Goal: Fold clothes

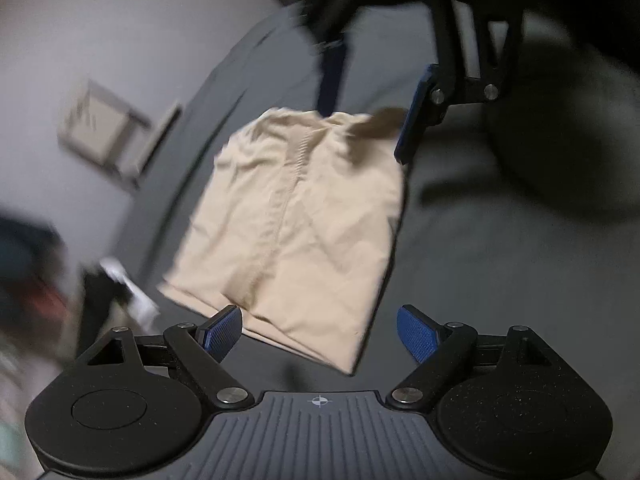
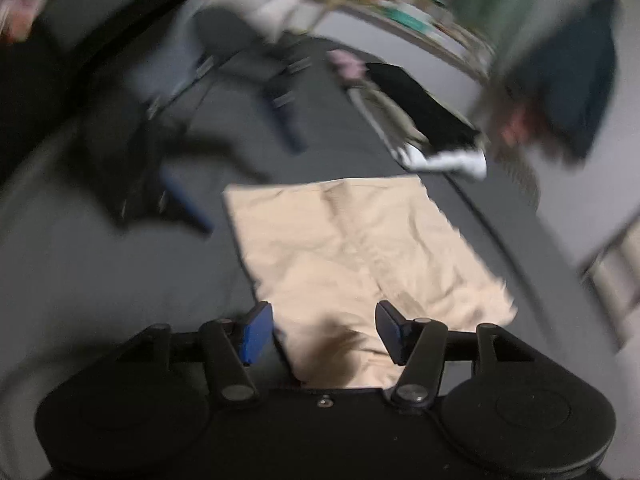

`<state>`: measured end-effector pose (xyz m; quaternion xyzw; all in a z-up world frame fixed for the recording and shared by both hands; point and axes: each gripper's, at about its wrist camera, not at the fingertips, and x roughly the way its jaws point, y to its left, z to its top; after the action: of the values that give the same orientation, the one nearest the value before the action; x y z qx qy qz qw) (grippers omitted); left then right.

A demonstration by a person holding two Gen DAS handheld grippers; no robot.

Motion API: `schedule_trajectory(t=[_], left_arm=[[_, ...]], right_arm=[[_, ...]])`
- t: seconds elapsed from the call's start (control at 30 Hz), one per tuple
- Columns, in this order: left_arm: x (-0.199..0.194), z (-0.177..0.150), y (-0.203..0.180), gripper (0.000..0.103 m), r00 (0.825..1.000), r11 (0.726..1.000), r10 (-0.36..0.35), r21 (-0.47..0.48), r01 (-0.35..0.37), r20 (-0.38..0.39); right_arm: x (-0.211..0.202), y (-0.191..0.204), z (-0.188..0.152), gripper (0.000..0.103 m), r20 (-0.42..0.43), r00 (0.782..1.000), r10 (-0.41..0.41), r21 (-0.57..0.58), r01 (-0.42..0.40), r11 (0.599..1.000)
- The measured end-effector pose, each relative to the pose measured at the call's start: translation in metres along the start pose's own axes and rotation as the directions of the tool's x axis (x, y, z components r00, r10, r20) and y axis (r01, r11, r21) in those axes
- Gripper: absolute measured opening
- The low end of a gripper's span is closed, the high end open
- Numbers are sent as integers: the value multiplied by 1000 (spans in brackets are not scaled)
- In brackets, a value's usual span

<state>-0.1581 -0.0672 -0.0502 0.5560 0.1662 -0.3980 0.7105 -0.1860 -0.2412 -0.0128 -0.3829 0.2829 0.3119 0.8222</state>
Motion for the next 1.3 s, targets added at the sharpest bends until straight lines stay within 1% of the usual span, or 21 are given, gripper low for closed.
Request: schedule_trajectory(t=[0.07, 0.13, 0.2, 0.3, 0.33, 0.4, 0.47, 0.53, 0.57, 0.63, 0.67, 0.73, 0.8, 0.87, 0.97, 1.13, 1.17, 1.2, 1.23, 1.27, 1.3], left_arm=[[0, 4, -9, 85, 999, 995, 50, 89, -49, -9], [2, 7, -14, 85, 997, 988, 71, 141, -68, -16], [3, 11, -17, 85, 995, 978, 95, 189, -91, -13], [6, 16, -23, 85, 991, 958, 134, 257, -127, -11], [7, 16, -25, 85, 990, 953, 142, 271, -134, -10], [9, 18, -24, 85, 989, 953, 144, 270, -136, -12], [9, 18, -21, 85, 990, 959, 143, 248, -134, -19], [9, 18, -16, 85, 989, 968, 147, 210, -138, -28], [9, 18, -14, 85, 989, 972, 147, 191, -139, -33], [8, 16, -9, 85, 988, 977, 151, 162, -143, -39], [7, 15, -7, 85, 989, 980, 144, 145, -136, -44], [5, 14, -3, 85, 991, 985, 126, 124, -120, -43], [4, 12, -2, 85, 991, 982, 128, 143, -121, -36], [2, 9, -6, 85, 992, 976, 124, 181, -118, -21], [3, 8, -11, 85, 993, 968, 120, 224, -116, -3], [14, 14, -9, 85, 990, 962, 136, 233, -141, 37], [18, 14, -8, 75, 989, 961, 143, 235, -148, 36], [22, 15, -7, 68, 988, 959, 152, 236, -154, 28], [27, 16, -5, 56, 986, 958, 163, 236, -163, 18], [30, 16, -4, 49, 985, 957, 170, 238, -167, 8], [33, 17, -4, 46, 984, 955, 176, 240, -172, 3]], right_arm=[[8, 27, 4, 55, -33, 998, -62, -182, 54, 982], [15, 50, 6, 55, -39, 992, -116, -331, 97, 939], [21, 65, 9, 55, -13, 987, -159, -407, 140, 902], [29, 76, 22, 55, 10, 984, -178, -432, 165, 887], [32, 79, 28, 55, 17, 985, -172, -430, 163, 888], [41, 83, 36, 55, 22, 985, -170, -408, 164, 898], [50, 86, 43, 55, 33, 982, -183, -399, 181, 899], [58, 87, 48, 51, 43, 977, -207, -401, 207, 892], [62, 89, 49, 47, 46, 975, -219, -406, 219, 887], [67, 94, 49, 43, 60, 968, -244, -426, 246, 871], [69, 95, 48, 39, 62, 965, -254, -435, 255, 864], [71, 96, 46, 30, 58, 966, -254, -435, 253, 864], [70, 93, 44, 19, 56, 969, -240, -417, 241, 877], [67, 88, 44, 15, 65, 971, -229, -392, 236, 889], [61, 78, 46, 12, 93, 969, -228, -343, 247, 906], [53, 52, 49, 11, 103, 977, -189, -177, 205, 963], [52, 47, 49, 8, 109, 977, -184, -148, 199, 969], [52, 42, 49, 8, 112, 978, -178, -121, 191, 974], [52, 39, 51, 8, 105, 980, -171, -100, 182, 978], [52, 35, 50, 8, 106, 980, -167, -82, 176, 981], [53, 31, 49, 8, 101, 982, -159, -63, 166, 984]])
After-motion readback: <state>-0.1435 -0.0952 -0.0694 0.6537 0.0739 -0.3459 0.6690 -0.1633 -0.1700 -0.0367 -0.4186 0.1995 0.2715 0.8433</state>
